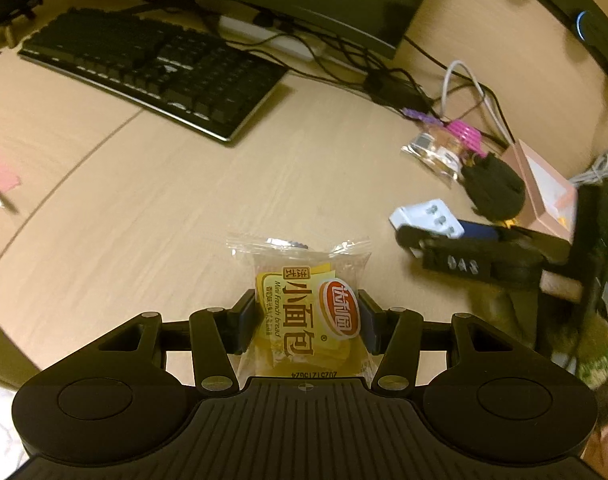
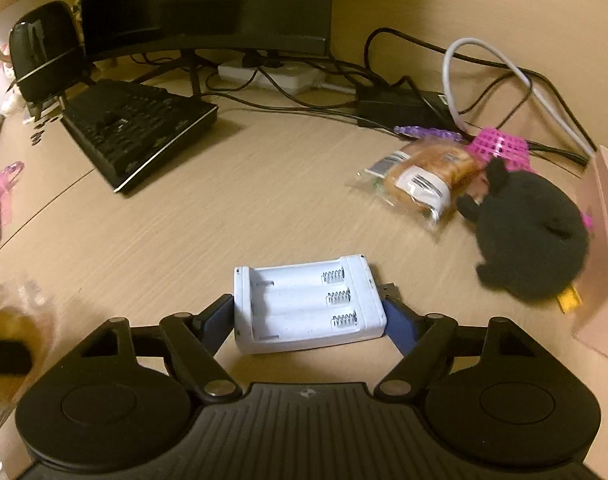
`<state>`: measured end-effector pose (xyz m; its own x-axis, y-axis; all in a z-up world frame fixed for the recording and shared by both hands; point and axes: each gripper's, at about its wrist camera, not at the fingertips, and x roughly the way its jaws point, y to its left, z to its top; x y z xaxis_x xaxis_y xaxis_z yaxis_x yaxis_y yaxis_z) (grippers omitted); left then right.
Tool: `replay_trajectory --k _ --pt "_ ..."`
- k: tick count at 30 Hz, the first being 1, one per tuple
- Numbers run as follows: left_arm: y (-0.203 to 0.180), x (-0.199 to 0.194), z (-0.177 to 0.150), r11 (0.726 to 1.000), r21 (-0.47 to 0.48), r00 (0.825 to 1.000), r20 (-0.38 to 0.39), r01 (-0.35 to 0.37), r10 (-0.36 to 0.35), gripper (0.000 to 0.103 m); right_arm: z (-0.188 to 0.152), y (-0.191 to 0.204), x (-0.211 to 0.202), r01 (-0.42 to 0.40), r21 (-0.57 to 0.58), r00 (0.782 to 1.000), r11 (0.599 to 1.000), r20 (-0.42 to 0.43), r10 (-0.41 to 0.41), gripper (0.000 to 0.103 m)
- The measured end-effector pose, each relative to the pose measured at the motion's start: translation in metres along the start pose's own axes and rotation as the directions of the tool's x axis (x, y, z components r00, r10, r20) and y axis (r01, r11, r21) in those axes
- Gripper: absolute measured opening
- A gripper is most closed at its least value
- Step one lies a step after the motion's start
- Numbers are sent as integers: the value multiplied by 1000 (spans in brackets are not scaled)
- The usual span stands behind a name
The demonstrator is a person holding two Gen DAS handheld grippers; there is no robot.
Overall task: Organize objects
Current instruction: 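Grasp the white battery charger with the right tool, then carry bun and charger into the pink box and open both tools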
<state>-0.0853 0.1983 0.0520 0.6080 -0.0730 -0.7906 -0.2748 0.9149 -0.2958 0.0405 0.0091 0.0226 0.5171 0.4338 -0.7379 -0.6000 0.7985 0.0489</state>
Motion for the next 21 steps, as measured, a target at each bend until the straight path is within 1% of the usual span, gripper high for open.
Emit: replay_trajectory --k 2,6,8,9,11,13,17,19,20,21 --pt "-7 5 2 1000 15 1000 -8 16 -16 55 -12 -2 -14 9 -23 1000 1000 -6 -9 79" --pt "-29 18 6 996 67 998 -22 60 -58 56 -44 -12 -46 -6 -72 999 997 -40 3 79" --pt "-42 24 7 993 91 997 -32 79 -76 56 -61 -18 -64 9 -108 999 994 -52 -15 80" --pt "-48 27 8 991 102 996 -37 89 -85 55 -69 -22 -73 31 -128 998 991 -50 -38 83" --pt "-59 32 8 987 119 994 -43 107 -102 56 -85 -30 -89 115 -174 992 978 -31 -123 88" --pt "-69 36 9 983 136 992 -49 123 -118 56 -98 -41 -99 192 -196 979 962 -25 -200 88" --pt "-89 42 10 975 177 991 -53 131 -123 55 -117 -63 -115 325 -163 943 932 -24 -333 88" --pt "-98 41 11 971 209 993 -37 119 -114 55 -122 -70 -122 367 -120 928 923 -27 -372 88" --pt "-101 40 10 968 222 993 -27 115 -112 56 -124 -74 -128 369 -78 928 926 -31 -372 88" --pt "-105 39 10 966 236 994 -18 108 -107 55 -125 -77 -134 355 -25 934 935 -37 -356 88"
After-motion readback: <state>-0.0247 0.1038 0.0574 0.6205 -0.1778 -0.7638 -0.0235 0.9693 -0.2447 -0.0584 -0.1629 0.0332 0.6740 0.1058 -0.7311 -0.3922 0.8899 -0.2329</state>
